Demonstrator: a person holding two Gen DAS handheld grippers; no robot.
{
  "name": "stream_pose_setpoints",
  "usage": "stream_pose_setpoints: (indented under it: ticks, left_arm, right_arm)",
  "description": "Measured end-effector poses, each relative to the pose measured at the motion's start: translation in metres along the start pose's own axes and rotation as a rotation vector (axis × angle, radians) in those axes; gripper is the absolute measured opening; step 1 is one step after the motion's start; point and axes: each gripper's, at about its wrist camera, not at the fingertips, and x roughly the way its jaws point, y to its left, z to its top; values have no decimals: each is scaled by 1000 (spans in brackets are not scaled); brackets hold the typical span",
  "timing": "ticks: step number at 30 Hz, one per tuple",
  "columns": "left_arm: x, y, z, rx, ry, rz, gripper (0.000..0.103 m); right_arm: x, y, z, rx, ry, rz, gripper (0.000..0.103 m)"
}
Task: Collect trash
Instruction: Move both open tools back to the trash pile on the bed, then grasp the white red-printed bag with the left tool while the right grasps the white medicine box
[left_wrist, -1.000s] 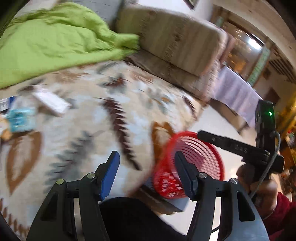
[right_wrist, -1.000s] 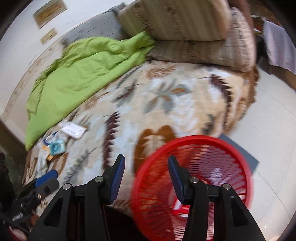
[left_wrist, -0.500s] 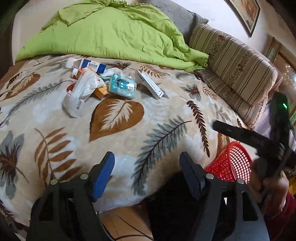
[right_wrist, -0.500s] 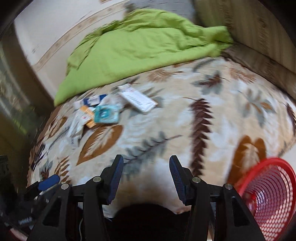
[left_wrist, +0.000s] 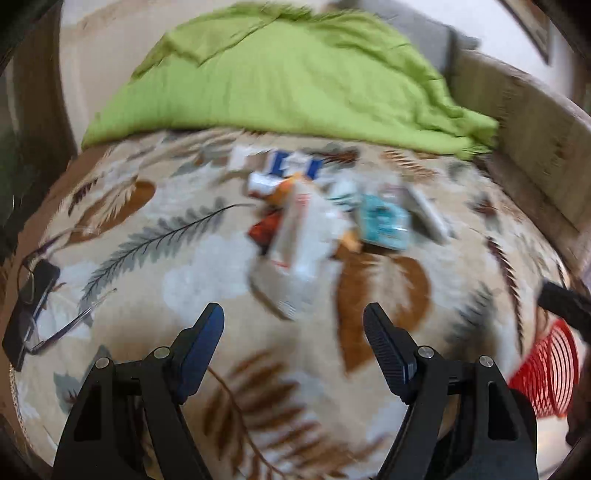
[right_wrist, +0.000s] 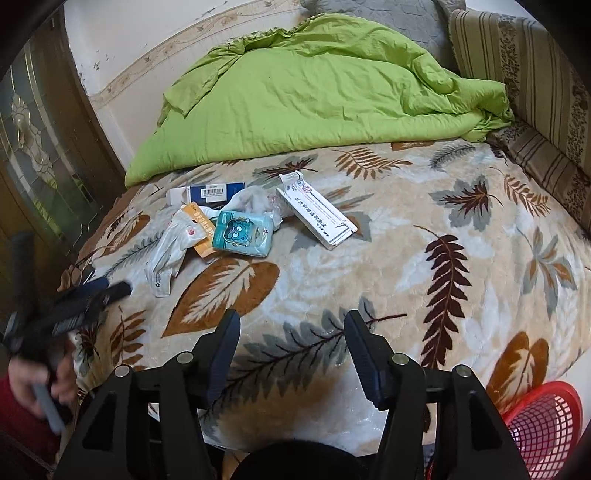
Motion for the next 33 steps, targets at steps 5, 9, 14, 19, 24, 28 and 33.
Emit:
stream_pose_setpoints:
  ticks: [5,9,14,19,24,28,33]
  left_arm:
    - [40,4,21,24,40,3,77]
    - [68,-8,29,81,64,-17,76]
    - [81,-10,28,51,69,-42,43]
    - [62,-6,14,10,39,-79,43]
    - [38,-9,1,10,-3,-105,43]
    - [33,-12,-7,-9,-25,-121,43]
    - [39,-17,-12,-22,-34,-131,43]
  right_arm:
    - [10,-6,10,-30,18,17,64]
    - [25,-7,27,-107,22,47,71]
    - [62,-15,58,-183,65,57,76]
    - [113,-18,88,-315,122,44,81]
    - [163,-23,111,-451,154,0,82]
    - [190,-30,119,-433,218,81,82]
    - [194,-39,115,-291,235,149,60]
